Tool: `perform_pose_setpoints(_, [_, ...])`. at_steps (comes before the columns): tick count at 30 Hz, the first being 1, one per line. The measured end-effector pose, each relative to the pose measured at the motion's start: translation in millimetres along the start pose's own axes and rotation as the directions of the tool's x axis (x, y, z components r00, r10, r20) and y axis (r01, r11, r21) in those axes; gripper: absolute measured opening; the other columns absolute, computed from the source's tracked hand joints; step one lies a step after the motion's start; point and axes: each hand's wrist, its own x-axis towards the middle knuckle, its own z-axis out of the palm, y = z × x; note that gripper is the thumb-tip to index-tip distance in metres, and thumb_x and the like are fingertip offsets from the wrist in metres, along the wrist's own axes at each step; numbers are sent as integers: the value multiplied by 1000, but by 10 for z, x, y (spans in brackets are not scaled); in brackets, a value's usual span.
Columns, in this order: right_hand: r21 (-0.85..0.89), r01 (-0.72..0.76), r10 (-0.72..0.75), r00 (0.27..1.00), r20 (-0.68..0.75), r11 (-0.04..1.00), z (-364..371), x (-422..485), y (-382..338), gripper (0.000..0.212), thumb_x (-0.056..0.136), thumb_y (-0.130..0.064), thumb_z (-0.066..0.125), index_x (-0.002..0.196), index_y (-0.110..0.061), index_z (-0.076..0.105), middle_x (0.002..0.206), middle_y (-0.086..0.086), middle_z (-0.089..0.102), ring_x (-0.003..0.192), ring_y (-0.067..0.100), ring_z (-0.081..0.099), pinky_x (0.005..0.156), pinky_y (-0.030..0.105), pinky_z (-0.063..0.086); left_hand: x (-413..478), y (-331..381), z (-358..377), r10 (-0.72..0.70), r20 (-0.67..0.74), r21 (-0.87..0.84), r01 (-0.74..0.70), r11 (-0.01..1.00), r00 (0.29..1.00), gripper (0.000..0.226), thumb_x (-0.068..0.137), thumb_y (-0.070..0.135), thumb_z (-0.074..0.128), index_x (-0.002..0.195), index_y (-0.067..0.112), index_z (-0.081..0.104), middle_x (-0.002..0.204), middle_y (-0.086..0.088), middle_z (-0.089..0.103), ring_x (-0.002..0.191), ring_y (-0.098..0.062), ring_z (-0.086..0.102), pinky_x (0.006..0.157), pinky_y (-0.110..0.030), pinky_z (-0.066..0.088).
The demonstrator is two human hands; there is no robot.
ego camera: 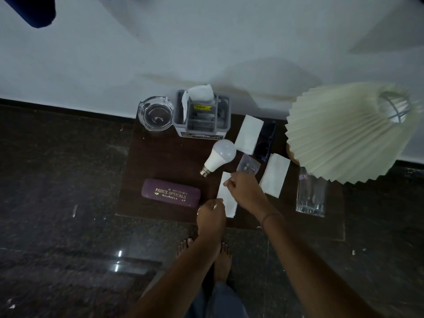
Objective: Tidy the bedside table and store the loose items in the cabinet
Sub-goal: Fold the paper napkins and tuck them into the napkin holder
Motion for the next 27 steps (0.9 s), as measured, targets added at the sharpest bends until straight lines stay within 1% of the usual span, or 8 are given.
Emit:
perform_pose_setpoints(4, [-152, 57, -66, 996, -58, 987, 102, 18, 64, 34, 97, -17, 43, 123, 1, 55, 133, 11, 52, 111, 21, 59, 92, 24, 47, 11, -41, 16, 161, 19, 255, -160, 954, 987, 38, 86, 5, 46, 121, 11, 60, 128, -17, 56, 112, -32, 57, 98, -38, 46])
perform_pose_setpoints(8, [-210, 95, -94, 995, 15, 973, 169, 9, 95, 27, 92, -1, 41, 115, 3, 55, 126, 18, 46, 112, 34, 49, 94, 41, 44, 13, -145, 7, 330, 51, 475, -314, 822, 942, 34, 92, 13, 47, 126, 16, 55, 134, -7, 50, 117, -20, 53, 94, -27, 41])
perform_pose_setpoints(10, [-242, 123, -123, 992, 15, 963, 218, -23, 88, 27, 89, 3, 43, 115, 1, 52, 124, 20, 44, 113, 35, 45, 95, 43, 42, 26, -204, -15, 381, 48, 525, -348, 777, 923, 32, 93, 19, 49, 125, 18, 54, 129, -4, 52, 112, -18, 56, 89, -26, 42])
perform_pose_setpoints(12, [-366, 149, -164, 986, -10, 919, 287, -55, 86, 31, 88, -1, 50, 119, -5, 47, 124, 15, 44, 114, 26, 47, 96, 33, 45, 43, -261, -36, 405, 41, 557, -358, 750, 913, 32, 92, 19, 52, 124, 19, 53, 126, -3, 52, 108, -18, 57, 86, -26, 42])
perform_pose_setpoints(16, [-433, 192, -245, 967, -70, 881, 353, -95, 71, 23, 91, -8, 50, 114, -11, 45, 114, 9, 56, 101, 21, 56, 83, 29, 52, 63, -312, -59, 419, 18, 540, -362, 760, 908, 34, 88, 12, 58, 121, 17, 52, 120, -4, 55, 103, -19, 59, 82, -25, 44])
perform_pose_setpoints(22, [-329, 218, -278, 950, -145, 919, 277, -154, 48, 12, 90, -15, 55, 101, -14, 52, 98, 3, 63, 87, 16, 59, 75, 29, 53, 33, -281, -80, 454, 97, 475, -442, 761, 886, 61, 89, 14, 57, 143, 15, 30, 125, -7, 59, 114, -20, 57, 96, -36, 47])
perform_pose_setpoints(25, [-171, 239, -274, 936, -221, 956, 187, -205, -6, 7, 88, -11, 58, 92, -13, 53, 88, 2, 61, 80, 12, 58, 68, 21, 52, 2, -211, -110, 512, 53, 489, -469, 735, 857, 58, 89, 18, 57, 142, 16, 33, 125, -7, 60, 113, -20, 58, 94, -33, 47])
perform_pose_setpoints(27, [-92, 266, -281, 927, -250, 960, 124, -241, -41, 8, 86, -11, 61, 90, -14, 55, 89, 1, 63, 81, 8, 58, 66, 7, 42, -24, -135, -145, 543, -7, 459, -479, 748, 840, 46, 90, 20, 57, 134, 18, 44, 116, -5, 64, 107, -21, 60, 87, -34, 49])
